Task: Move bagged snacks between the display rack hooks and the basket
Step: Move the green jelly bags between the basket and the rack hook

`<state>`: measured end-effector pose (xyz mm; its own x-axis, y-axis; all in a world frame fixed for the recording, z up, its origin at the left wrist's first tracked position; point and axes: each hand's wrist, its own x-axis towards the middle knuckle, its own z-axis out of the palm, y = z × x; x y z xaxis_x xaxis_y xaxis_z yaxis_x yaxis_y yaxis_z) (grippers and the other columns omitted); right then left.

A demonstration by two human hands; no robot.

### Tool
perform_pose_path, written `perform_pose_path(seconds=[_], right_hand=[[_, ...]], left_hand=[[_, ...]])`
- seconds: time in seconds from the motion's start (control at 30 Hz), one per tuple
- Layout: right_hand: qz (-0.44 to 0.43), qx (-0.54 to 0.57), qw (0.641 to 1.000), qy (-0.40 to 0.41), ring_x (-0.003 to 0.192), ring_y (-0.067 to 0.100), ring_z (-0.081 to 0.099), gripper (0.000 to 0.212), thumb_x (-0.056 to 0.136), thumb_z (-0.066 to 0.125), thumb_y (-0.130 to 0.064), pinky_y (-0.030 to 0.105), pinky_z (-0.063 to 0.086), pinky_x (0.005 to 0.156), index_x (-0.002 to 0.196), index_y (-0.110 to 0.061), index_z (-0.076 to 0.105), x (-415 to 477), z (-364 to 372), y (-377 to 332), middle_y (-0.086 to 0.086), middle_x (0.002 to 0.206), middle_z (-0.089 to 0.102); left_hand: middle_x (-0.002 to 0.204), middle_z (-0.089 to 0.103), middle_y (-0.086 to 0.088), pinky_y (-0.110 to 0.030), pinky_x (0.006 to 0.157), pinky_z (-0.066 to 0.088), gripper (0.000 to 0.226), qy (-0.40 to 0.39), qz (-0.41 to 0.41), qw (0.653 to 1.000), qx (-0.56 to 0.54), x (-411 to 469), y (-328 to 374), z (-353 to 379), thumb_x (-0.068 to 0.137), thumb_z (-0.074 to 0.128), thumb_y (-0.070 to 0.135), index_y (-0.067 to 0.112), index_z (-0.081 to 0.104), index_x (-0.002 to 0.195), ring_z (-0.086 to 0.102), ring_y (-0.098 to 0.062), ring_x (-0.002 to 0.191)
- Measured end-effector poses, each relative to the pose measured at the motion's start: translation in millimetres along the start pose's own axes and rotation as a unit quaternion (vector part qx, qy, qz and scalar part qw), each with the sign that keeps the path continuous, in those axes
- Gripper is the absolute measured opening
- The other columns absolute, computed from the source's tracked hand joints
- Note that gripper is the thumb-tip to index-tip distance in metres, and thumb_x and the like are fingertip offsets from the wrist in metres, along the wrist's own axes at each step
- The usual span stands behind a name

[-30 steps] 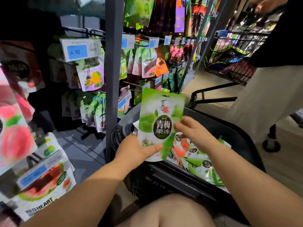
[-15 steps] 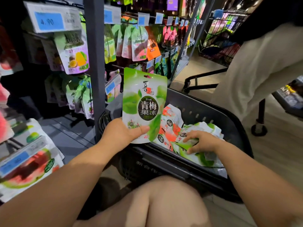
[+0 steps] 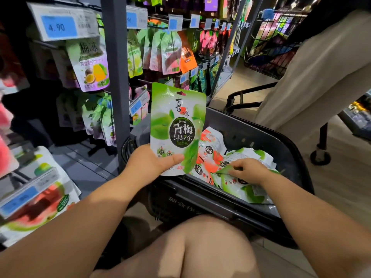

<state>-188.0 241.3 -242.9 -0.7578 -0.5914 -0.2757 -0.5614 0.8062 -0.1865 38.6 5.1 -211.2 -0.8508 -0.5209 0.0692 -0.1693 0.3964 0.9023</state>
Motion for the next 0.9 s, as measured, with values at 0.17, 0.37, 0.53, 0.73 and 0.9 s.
perform_pose_path(seconds=[0.17,0.37,0.53,0.73,0.9], right_hand=[[0.006,0.039,0.993,0.112,0.084,0.027,0.059,0.027,0.098,0.055,-0.03,0.038,0.047,0.076,0.079,-0.012,0.061,5.2,-2.6,-0.1,0.002,0.075,0.058],[-0.002,0.271,0.898,0.347,0.071,0.028,0.049,0.03,0.099,0.053,-0.024,0.042,0.043,0.068,0.081,0.001,0.052,-9.4,-35.2,-1.1,0.015,0.072,0.052],[-0.031,0.478,0.802,0.357,0.077,0.02,0.049,0.038,0.1,0.049,-0.028,0.034,0.041,0.069,0.097,0.01,0.049,-5.4,-48.5,-24.6,0.011,0.086,0.052],[0.021,0.544,0.784,0.298,0.072,0.021,0.052,0.023,0.098,0.051,-0.031,0.035,0.043,0.066,0.079,-0.019,0.052,13.9,-26.5,-38.0,0.009,0.082,0.054],[0.009,0.567,0.772,0.288,0.067,0.02,0.056,0.016,0.096,0.06,-0.025,0.03,0.046,0.058,0.087,-0.013,0.056,13.7,-22.6,-37.2,0.007,0.081,0.059]], left_hand=[[0.097,0.072,0.012,-0.021,0.078,0.042,0.023,-0.003,-0.002,1.0,-0.008,0.8,-0.7,-1.2,0.075,0.081,0.042,0.039,0.068,0.093,0.064,-0.009,0.094],[0.091,0.069,0.015,-0.017,0.07,0.042,0.02,-0.012,-0.002,1.0,-0.011,-0.3,2.6,-1.7,0.076,0.081,0.039,0.04,0.065,0.088,0.061,-0.004,0.087],[0.079,0.062,0.03,0.002,0.058,0.037,0.019,-0.022,0.005,1.0,-0.017,0.5,0.9,-3.0,0.076,0.08,0.039,0.044,0.064,0.084,0.051,0.018,0.076],[0.082,0.066,0.025,-0.001,0.062,0.038,0.019,-0.018,0.007,1.0,-0.018,2.9,-3.5,-1.6,0.075,0.081,0.039,0.044,0.065,0.083,0.057,0.01,0.079],[0.079,0.063,0.03,0.002,0.059,0.038,0.021,-0.019,0.021,0.999,-0.015,4.6,-5.0,-3.2,0.075,0.081,0.039,0.046,0.062,0.082,0.052,0.017,0.077]])
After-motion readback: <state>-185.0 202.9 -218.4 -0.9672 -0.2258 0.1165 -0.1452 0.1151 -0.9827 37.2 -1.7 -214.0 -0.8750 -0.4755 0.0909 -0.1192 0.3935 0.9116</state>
